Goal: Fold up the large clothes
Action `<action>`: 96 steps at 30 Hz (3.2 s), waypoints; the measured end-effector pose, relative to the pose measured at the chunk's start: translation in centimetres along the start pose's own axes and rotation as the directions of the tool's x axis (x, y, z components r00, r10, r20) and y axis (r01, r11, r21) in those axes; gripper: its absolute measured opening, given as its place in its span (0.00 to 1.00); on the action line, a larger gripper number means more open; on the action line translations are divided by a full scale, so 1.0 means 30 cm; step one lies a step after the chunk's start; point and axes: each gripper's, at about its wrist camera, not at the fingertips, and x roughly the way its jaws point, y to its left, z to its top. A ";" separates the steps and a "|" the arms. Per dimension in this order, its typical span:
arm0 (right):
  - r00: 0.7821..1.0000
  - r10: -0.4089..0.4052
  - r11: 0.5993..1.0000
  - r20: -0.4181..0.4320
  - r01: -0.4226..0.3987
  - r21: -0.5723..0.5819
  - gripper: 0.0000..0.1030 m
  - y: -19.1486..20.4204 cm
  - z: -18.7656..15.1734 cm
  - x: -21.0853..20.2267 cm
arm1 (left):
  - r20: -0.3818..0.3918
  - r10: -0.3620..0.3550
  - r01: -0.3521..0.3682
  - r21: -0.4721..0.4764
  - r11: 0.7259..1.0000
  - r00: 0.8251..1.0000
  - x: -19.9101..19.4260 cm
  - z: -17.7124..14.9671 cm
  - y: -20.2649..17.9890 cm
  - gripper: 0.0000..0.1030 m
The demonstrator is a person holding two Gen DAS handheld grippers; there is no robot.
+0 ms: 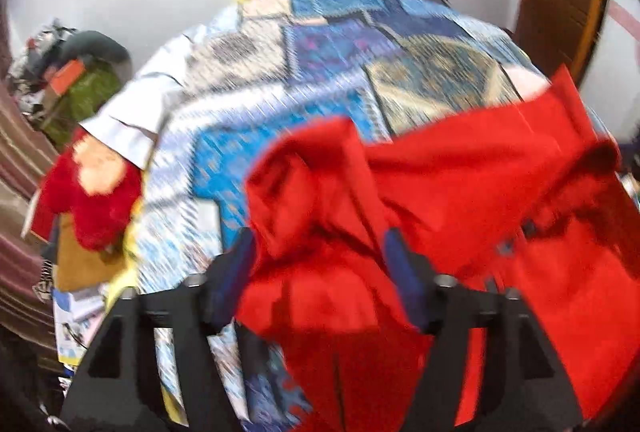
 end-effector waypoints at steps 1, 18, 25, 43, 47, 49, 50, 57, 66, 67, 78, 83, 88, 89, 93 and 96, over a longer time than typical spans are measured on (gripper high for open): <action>0.999 -0.033 0.999 0.008 0.033 0.001 0.10 -0.008 -0.003 -0.012 | 0.003 0.001 -0.001 -0.014 1.000 1.000 0.018 0.035 0.016 0.69; 1.000 -0.011 0.991 -0.012 0.012 0.136 0.10 -0.165 0.200 0.161 | -0.180 -0.042 0.012 -0.164 0.986 0.983 0.483 0.237 -0.005 0.15; 0.988 0.017 0.997 -0.152 -0.004 0.083 0.09 -0.088 0.195 0.388 | -0.078 -0.022 0.010 -0.154 0.988 0.997 0.298 0.165 0.078 0.07; 0.966 -0.223 0.972 -0.134 0.209 -0.110 0.09 -0.019 0.093 0.320 | -0.195 -0.056 0.002 -0.265 0.964 0.979 0.199 -0.055 0.245 0.46; 0.975 -0.200 0.979 -0.093 0.196 -0.049 0.09 -0.050 0.112 0.275 | -0.109 -0.072 0.044 -0.236 0.971 0.991 0.186 0.094 0.165 0.71; 0.978 -0.197 0.980 -0.071 0.196 -0.017 0.09 -0.073 0.138 0.259 | -0.100 -0.095 0.068 -0.241 0.968 0.991 0.219 0.160 0.129 0.86; 0.978 -0.198 0.980 -0.066 0.198 -0.008 0.10 -0.076 0.151 0.258 | -0.095 -0.103 0.077 -0.246 0.966 0.990 0.246 0.191 0.107 0.86; 0.957 -0.270 0.963 -0.103 0.267 -0.043 0.09 -0.083 0.188 0.366 | -0.180 0.059 -0.087 -0.152 0.985 0.982 0.487 0.263 0.005 0.19; 0.860 -0.503 0.861 -0.086 0.489 -0.141 0.09 -0.124 0.085 0.425 | -0.157 0.081 -0.119 -0.254 0.960 0.984 0.360 0.049 0.225 0.03; 0.863 -0.497 0.865 -0.087 0.485 -0.131 0.09 -0.134 0.079 0.421 | -0.183 0.067 -0.117 -0.279 0.953 0.981 0.364 0.010 0.262 0.03; 0.879 -0.454 0.889 -0.147 0.457 -0.017 0.09 -0.234 0.066 0.375 | -0.236 0.051 -0.113 -0.259 0.959 0.970 0.357 -0.143 0.252 0.11; 0.940 -0.303 0.935 -0.159 0.326 0.143 0.09 -0.357 0.040 0.333 | -0.246 -0.012 -0.052 -0.254 0.966 0.969 0.330 -0.146 0.266 0.27; 0.991 -0.073 0.913 -0.117 0.113 0.392 0.10 -0.494 -0.003 0.269 | -0.243 -0.014 -0.041 -0.218 0.975 0.970 0.277 -0.174 0.255 0.44; 0.995 -0.026 0.896 -0.098 0.066 0.439 0.10 -0.521 -0.013 0.247 | -0.245 -0.006 -0.048 -0.211 0.976 0.969 0.260 -0.177 0.250 0.47; 1.000 -0.008 0.859 -0.017 0.015 0.511 0.10 -0.571 -0.026 0.140 | -0.201 0.010 -0.054 -0.217 0.975 0.979 0.189 -0.143 0.273 0.58; 0.996 -0.090 0.862 0.000 0.078 0.501 0.10 -0.589 0.007 0.082 | -0.154 0.050 -0.084 -0.224 0.971 0.987 0.164 -0.076 0.301 0.73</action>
